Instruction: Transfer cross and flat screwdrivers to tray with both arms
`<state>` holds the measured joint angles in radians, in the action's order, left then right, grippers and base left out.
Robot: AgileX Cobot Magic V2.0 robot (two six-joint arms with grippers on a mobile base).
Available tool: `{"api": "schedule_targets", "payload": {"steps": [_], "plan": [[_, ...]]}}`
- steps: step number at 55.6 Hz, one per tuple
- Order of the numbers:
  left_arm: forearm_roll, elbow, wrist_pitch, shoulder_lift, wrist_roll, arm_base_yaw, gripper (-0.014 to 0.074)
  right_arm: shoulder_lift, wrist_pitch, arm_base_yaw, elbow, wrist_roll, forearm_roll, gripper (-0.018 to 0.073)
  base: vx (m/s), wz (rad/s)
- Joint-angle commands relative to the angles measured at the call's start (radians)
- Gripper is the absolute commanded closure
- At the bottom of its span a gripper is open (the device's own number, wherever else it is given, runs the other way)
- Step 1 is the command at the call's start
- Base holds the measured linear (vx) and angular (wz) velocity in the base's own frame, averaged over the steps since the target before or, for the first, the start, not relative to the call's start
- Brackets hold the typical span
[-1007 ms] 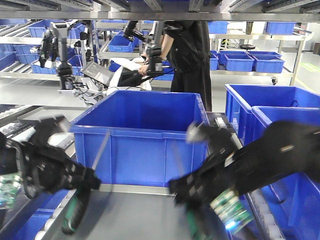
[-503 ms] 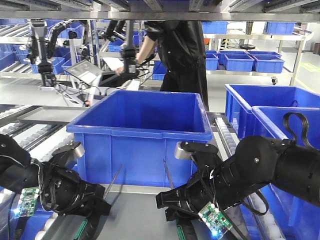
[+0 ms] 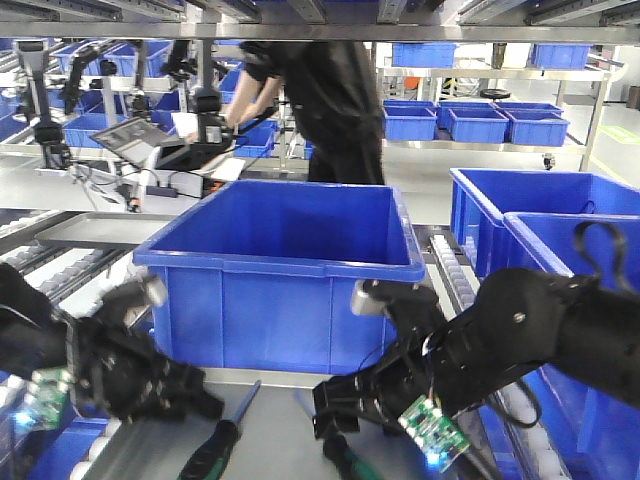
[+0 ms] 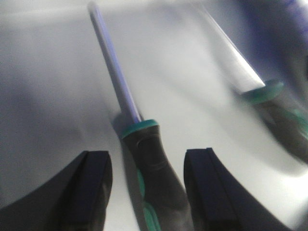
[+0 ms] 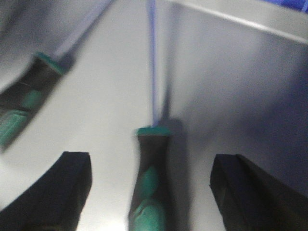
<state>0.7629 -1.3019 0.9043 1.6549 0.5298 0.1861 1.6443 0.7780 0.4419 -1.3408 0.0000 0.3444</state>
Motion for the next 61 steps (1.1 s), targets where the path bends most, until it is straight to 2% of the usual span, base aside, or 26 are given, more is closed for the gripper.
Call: {"api": "schedule_targets", "payload": {"steps": [1, 10, 16, 28, 43, 47, 50, 53, 56, 61], "plan": [[0.054, -0.034, -0.084, -0.139, 0.007, 0.004, 0.0124, -0.109, -0.095, -0.005, -0.040, -0.007, 0.006, -0.0026, 0.00, 0.00], [0.047, -0.034, -0.217, -0.292, 0.008, 0.004, 0.0124, -0.234, -0.210, -0.005, -0.040, -0.008, -0.021, -0.0023, 0.00, 0.00], [0.047, -0.034, -0.267, -0.377, 0.007, 0.004, 0.0124, -0.293, -0.222, -0.005, -0.040, -0.011, -0.026, -0.0023, 0.00, 0.00], [0.047, -0.034, -0.279, -0.479, 0.007, 0.004, 0.0124, -0.367, -0.221, -0.005, -0.040, -0.010, -0.016, -0.0023, 0.00, 0.00], [0.040, -0.029, -0.302, -0.483, 0.005, 0.004, 0.0125, -0.370, -0.218, -0.005, -0.040, -0.010, -0.016, -0.0023, 0.00, 0.00], [-0.018, -0.019, -0.330, -0.510, -0.011, 0.004, 0.0127, -0.370, -0.216, -0.005, -0.040, -0.010, -0.016, -0.0023, 0.00, 0.00], [-0.095, 0.020, -0.367, -0.549, -0.064, 0.004, 0.0140, -0.370, -0.215, -0.005, -0.040, -0.010, -0.016, -0.0023, 0.00, 0.00], [-0.178, 0.098, -0.412, -0.612, -0.153, 0.004, 0.0163, -0.370, -0.215, -0.005, -0.040, -0.010, -0.016, -0.0023, 0.00, 0.00], [-0.310, 0.201, -0.478, -0.688, -0.258, 0.004, 0.0202, -0.370, -0.215, -0.005, -0.040, -0.010, -0.018, -0.0023, 0.00, 0.00], [-0.471, 0.383, -0.583, -0.820, -0.417, 0.004, 0.0267, -0.370, -0.215, -0.005, -0.040, -0.010, -0.017, -0.0023, 0.00, 0.00]]}}
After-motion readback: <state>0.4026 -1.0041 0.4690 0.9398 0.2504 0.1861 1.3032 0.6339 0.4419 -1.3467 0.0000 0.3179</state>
